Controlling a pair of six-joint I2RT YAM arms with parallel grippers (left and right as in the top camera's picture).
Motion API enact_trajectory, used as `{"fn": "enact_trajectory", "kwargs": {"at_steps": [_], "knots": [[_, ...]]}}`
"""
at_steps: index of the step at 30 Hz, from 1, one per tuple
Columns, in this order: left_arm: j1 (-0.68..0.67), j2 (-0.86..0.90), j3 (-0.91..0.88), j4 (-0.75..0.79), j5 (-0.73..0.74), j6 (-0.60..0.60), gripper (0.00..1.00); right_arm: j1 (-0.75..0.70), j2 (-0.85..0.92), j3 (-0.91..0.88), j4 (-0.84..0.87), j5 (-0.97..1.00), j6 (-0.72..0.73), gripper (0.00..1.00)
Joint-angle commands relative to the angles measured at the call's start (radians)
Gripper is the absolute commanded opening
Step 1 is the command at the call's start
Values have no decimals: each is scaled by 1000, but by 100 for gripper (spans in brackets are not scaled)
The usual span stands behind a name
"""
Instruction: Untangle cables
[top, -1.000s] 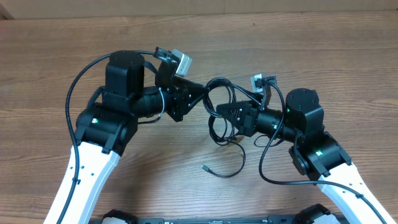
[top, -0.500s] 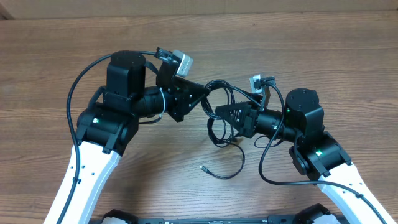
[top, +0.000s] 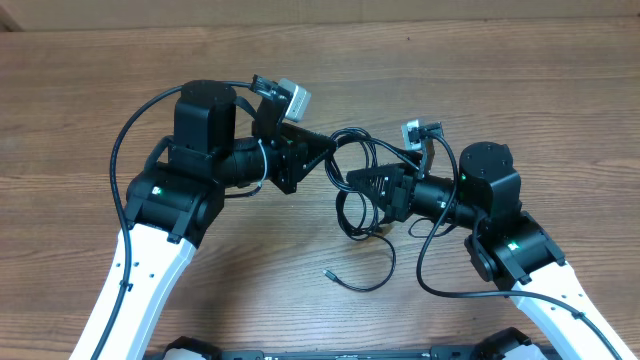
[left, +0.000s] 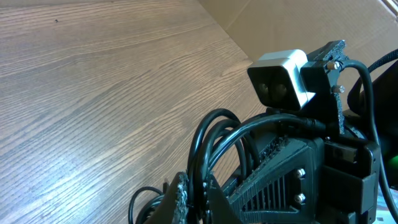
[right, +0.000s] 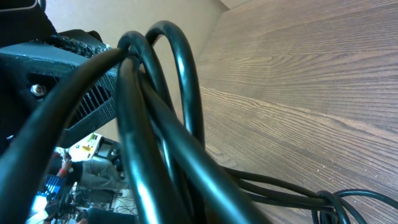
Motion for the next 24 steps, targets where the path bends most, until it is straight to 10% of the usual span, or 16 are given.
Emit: {"fn": "enact_trajectory", "kwargs": {"at_steps": [1, 24], "knots": [[-6, 5, 22, 17, 11, -15, 4, 4, -3, 23, -3, -9, -14, 4], [-6, 3, 22, 66, -45, -14, 4, 4, -3, 23, -130, 18, -41, 4]]}}
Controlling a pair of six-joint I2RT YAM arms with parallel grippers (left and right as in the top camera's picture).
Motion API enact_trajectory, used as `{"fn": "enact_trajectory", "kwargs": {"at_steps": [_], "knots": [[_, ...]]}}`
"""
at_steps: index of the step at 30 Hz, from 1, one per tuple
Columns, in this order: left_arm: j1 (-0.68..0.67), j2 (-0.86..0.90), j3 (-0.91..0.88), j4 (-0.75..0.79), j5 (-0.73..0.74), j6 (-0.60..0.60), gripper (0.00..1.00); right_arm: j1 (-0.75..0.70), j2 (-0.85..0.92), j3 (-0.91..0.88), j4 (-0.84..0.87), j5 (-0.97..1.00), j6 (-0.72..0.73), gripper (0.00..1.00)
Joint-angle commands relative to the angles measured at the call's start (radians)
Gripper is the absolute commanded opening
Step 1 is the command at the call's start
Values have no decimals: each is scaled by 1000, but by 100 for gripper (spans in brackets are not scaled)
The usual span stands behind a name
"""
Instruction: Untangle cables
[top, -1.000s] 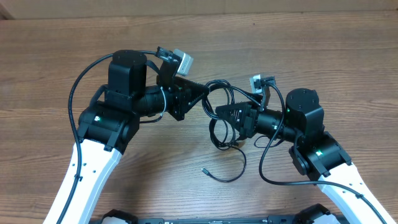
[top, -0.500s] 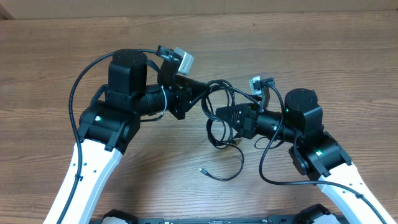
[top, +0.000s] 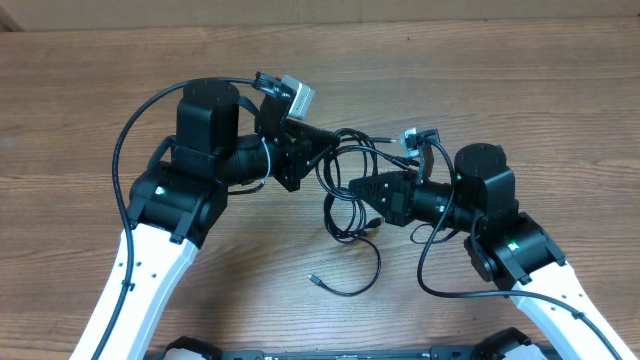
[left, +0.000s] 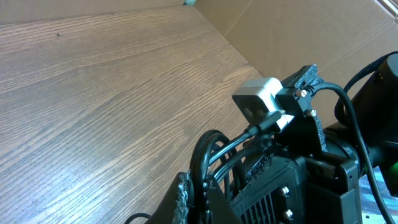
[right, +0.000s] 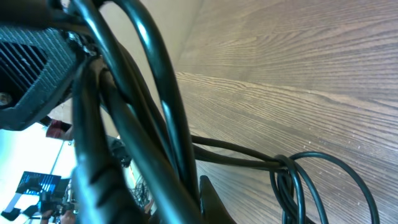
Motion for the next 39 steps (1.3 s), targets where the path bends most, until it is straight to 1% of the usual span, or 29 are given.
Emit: {"fn": "enact_trajectory", "kwargs": {"at_steps": [1, 11, 27, 33, 39], "knots": [[0, 1, 22, 20, -26, -14, 4, 4, -3, 23, -18, 9, -10, 4], [1, 1, 22, 19, -51, -14, 4, 4, -3, 23, -74, 31, -10, 4], [5, 1, 22, 19, -78, -13, 4, 4, -3, 23, -90, 35, -10, 4], [9, 1, 22, 18, -82, -14, 4, 4, -3, 23, -146, 76, -10, 4], [9, 1, 22, -1, -104, -13, 4, 4, -3, 22, -152, 76, -10, 4]]}}
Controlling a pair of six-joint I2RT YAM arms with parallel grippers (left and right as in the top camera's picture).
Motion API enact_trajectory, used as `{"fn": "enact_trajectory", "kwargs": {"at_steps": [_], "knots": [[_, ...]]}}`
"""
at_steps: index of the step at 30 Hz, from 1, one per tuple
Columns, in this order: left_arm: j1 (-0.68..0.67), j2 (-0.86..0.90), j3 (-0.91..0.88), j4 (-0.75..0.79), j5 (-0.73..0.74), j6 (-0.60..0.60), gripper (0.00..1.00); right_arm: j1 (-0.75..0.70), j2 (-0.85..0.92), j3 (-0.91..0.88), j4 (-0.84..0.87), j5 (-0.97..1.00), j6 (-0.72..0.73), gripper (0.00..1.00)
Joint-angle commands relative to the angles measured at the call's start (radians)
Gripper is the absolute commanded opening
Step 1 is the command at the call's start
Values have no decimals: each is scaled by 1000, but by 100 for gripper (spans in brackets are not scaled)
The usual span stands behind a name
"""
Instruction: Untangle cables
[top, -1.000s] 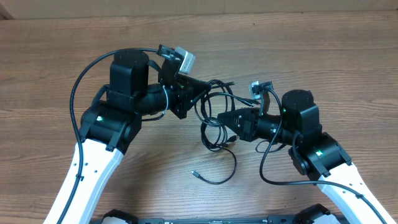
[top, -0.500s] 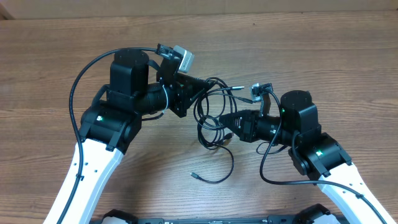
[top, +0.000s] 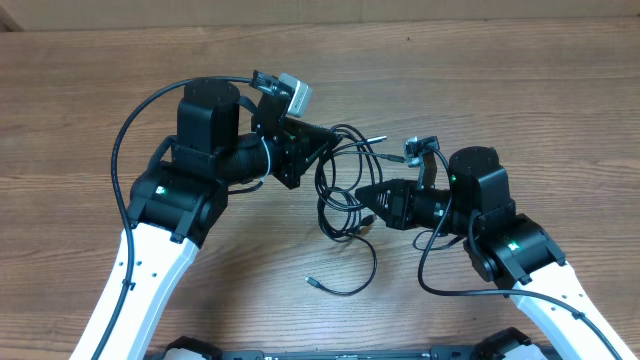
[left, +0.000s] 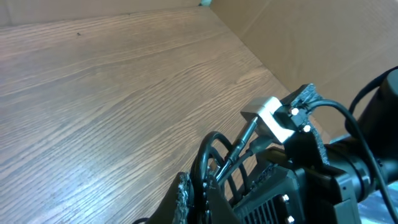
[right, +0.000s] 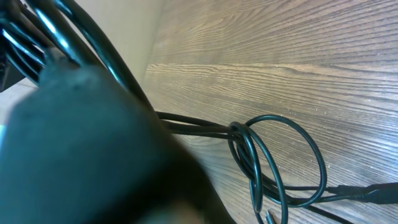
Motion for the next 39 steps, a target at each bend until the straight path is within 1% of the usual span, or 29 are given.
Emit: {"fn": "enact_trajectory", "kwargs": {"at_steps": [1, 19, 23, 25, 28, 32, 39], "knots": [[9, -1, 22, 4, -43, -13, 4, 4, -3, 20, -13, 14, -8, 4], [9, -1, 22, 3, -42, -14, 4, 4, -3, 20, -79, 59, -8, 4], [9, -1, 22, 3, -42, -14, 4, 4, -3, 20, -79, 59, -8, 6], [9, -1, 22, 3, -42, -14, 4, 4, -3, 20, -79, 59, -8, 9], [9, -1, 22, 2, -42, -14, 4, 4, -3, 20, -87, 68, -8, 9], [9, -1, 22, 2, -43, -14, 4, 4, -3, 20, -119, 100, -8, 9], [9, -1, 22, 2, -42, -14, 4, 4, -3, 20, -122, 100, -8, 9]]}}
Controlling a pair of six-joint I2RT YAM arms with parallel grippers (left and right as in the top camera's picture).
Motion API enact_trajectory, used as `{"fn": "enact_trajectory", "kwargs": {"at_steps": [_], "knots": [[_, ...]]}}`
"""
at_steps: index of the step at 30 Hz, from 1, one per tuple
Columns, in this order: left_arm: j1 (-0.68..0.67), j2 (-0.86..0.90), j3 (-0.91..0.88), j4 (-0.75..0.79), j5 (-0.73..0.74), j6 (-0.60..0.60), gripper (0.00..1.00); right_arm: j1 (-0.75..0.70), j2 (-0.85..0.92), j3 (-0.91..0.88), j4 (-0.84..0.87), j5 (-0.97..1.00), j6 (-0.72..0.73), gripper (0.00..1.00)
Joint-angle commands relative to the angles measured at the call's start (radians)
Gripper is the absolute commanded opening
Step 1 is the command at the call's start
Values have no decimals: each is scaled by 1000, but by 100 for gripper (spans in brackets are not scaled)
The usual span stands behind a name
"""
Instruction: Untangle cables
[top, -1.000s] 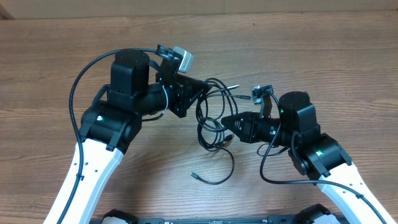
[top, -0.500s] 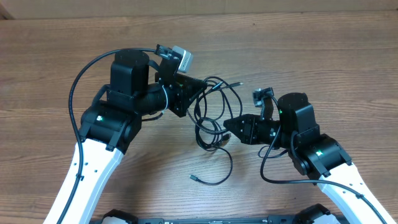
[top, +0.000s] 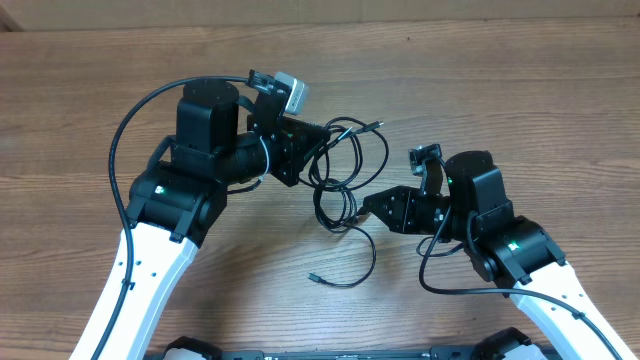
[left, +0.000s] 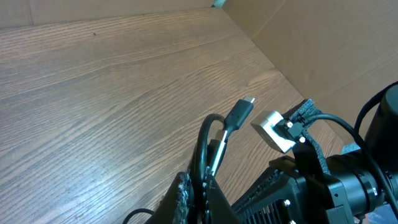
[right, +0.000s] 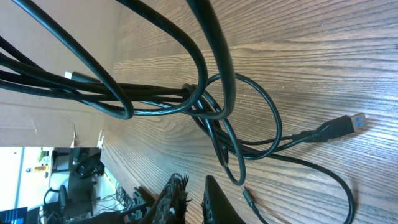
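A tangle of black cables hangs from my left gripper down to the wooden table. That gripper is shut on a loop of the cables, and a plug sticks up beside the loop. My right gripper sits just right of the tangle and apart from it. In its wrist view the jaws are nearly closed with nothing between them. The knotted loops lie ahead of them, and a blue-tipped plug lies on the wood.
A loose cable end trails toward the front of the table. A cardboard wall runs along the far edge. My right arm's own black cable loops beside its wrist.
My right gripper was in among the cables, its view blocked by them. Now it is back to the right, free of them. The tangle hangs from my left gripper alone, its plug swung up.
Both grippers held the bundle close together above the table. Over the following moments the right gripper sat lower and further from the left, and the loops spread out. Now the right gripper has let go and the left one still holds its loop.
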Motion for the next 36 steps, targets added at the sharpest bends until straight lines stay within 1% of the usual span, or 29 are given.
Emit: {"fn": "enact_trajectory", "kwargs": {"at_steps": [1, 3, 4, 6, 7, 10, 13, 15, 25, 26, 28, 33, 34, 36], "knots": [[6, -2, 22, 7, 2, -14, 4, 4, -3, 19, 6, 10, -7, 9], [6, -2, 22, 6, 2, -14, 4, 4, -3, 19, 11, 5, -7, 9], [6, -2, 22, 6, 2, -14, 4, 4, -3, 19, 14, -1, -7, 12], [6, -2, 22, 3, 2, -14, 4, 4, -3, 19, 36, -32, -7, 22], [6, -2, 22, 3, 2, -14, 4, 4, -3, 19, 63, -64, -8, 30], [6, -2, 22, 3, 3, -14, 4, 4, -3, 19, 110, -112, -8, 48], [6, -2, 22, 3, 6, -18, 4, 4, -3, 19, 142, -130, -8, 60], [6, -2, 22, 4, 13, -31, 4, 4, -3, 19, 150, -129, -8, 63], [5, -2, 22, 46, 200, -43, 4, 4, -3, 19, 194, -101, -4, 63], [5, -2, 22, 46, 202, -49, 4, 4, -3, 19, 193, -93, -4, 60], [5, -2, 22, 46, 202, -52, 4, 4, -2, 19, 194, -86, -4, 50], [5, -2, 22, 44, 217, -52, 4, 4, -2, 19, 194, -83, -4, 30], [5, -2, 22, 44, 217, -52, 4, 4, -2, 19, 194, -83, -4, 25], [5, -2, 22, 44, 217, -52, 4, 4, -2, 19, 193, -83, -4, 22]]}}
